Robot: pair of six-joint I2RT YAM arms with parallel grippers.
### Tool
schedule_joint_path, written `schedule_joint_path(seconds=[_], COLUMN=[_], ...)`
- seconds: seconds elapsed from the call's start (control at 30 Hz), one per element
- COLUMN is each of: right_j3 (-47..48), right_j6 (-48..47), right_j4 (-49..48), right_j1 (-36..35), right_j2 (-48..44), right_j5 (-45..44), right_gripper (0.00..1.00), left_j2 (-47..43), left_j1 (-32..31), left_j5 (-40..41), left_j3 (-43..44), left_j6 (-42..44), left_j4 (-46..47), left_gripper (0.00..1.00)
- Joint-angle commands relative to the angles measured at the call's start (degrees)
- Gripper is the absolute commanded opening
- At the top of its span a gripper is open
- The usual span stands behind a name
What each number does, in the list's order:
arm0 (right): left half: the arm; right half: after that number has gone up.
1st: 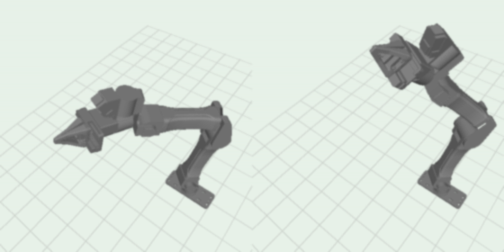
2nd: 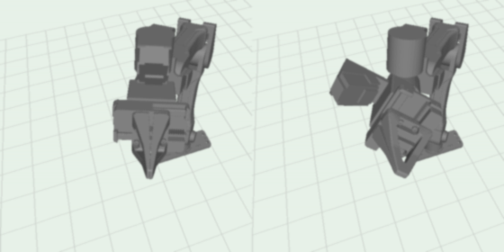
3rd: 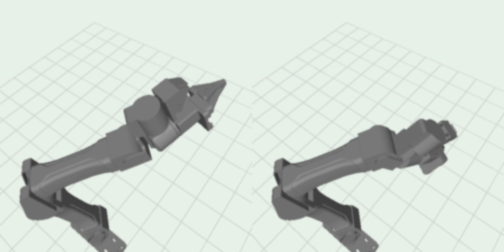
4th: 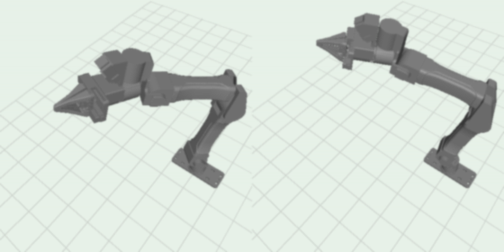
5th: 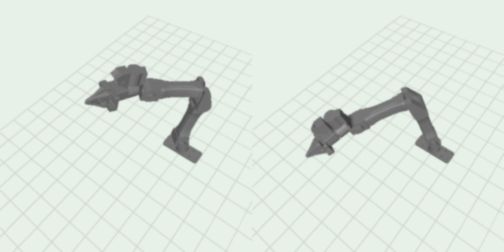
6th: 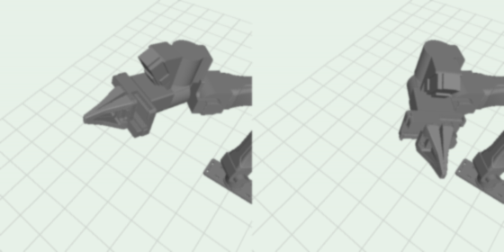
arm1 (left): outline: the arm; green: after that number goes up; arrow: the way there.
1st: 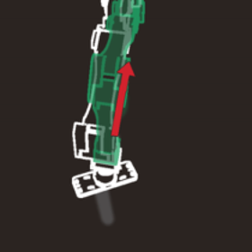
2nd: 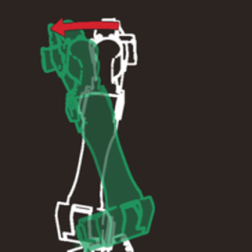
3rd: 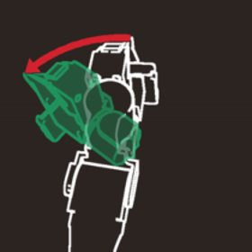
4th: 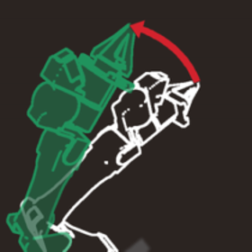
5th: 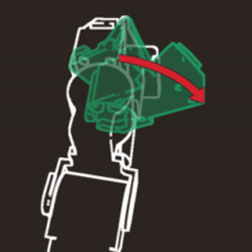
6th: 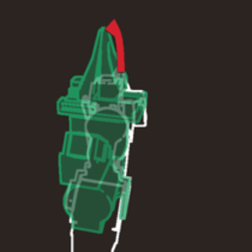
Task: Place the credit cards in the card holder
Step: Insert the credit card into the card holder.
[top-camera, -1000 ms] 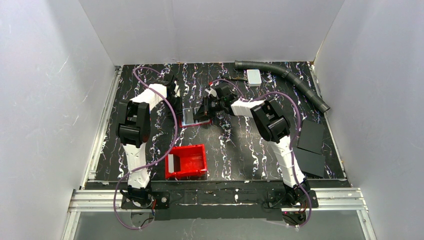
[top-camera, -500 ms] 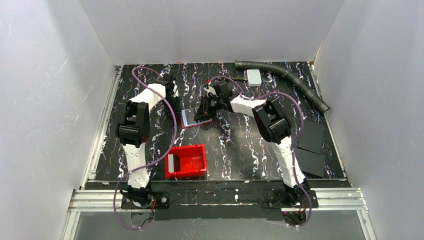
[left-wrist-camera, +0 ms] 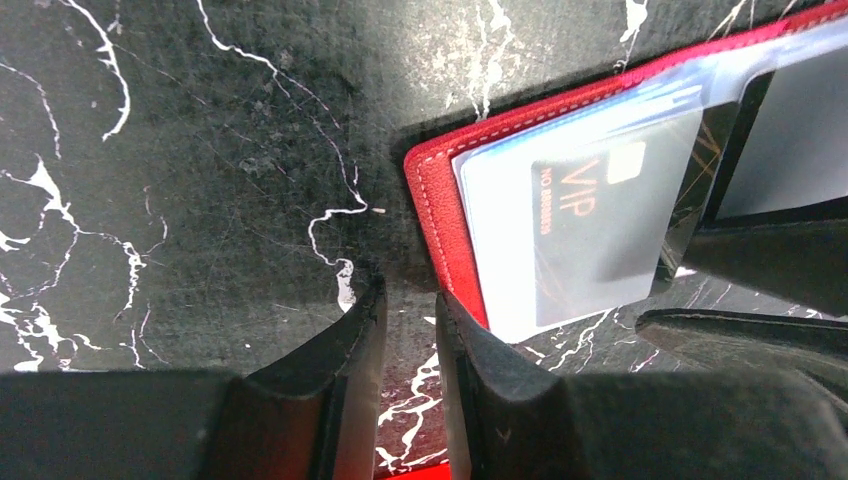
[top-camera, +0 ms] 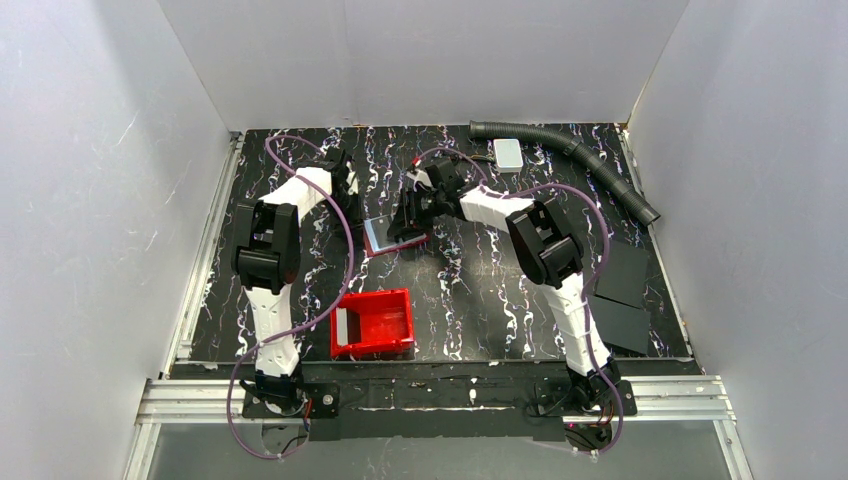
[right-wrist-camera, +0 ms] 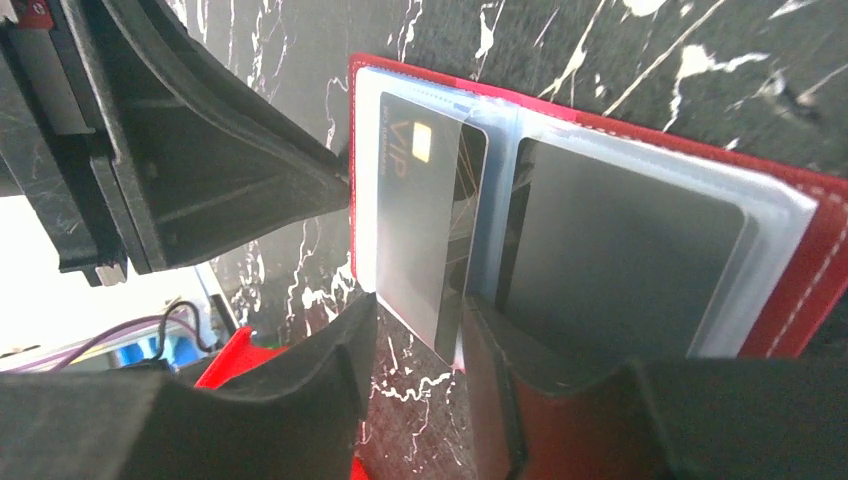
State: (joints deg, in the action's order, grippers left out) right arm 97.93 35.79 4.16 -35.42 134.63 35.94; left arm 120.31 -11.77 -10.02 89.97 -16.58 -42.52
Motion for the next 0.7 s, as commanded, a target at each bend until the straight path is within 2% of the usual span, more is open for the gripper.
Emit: schedule_joint_path(seconds=[0.0, 0.17, 0.47, 0.67], right_j3=[3.5, 5.7, 7.1, 5.1], right_j6=[-5.4, -8.1, -12.1, -7.0], right_j4=[6.7, 10.5, 11.4, 6.9], right_j1=[0.4, 0.4, 0.4, 0.3], right_j2=[-3.0, -2.8, -4.8, -5.4], right_j5=[-6.0, -7.8, -8.1, -3.9], right_gripper=[0.49, 0.55, 0.6, 0.59], left_j2=[0.2, 0.2, 0.2, -0.2], left_j1=[0.0, -0.1, -0.2, -0.2], left_j5=[-1.8, -2.1, -4.0, -4.2], left_j3=[1.3, 1.4, 1.3, 1.1], left_j6=[-0.1, -0.1, -0.7, -0.8], left_j4=[-1.3, -1.3, -0.4, 0.2], left_gripper=[0.23, 0.23, 0.23, 0.24])
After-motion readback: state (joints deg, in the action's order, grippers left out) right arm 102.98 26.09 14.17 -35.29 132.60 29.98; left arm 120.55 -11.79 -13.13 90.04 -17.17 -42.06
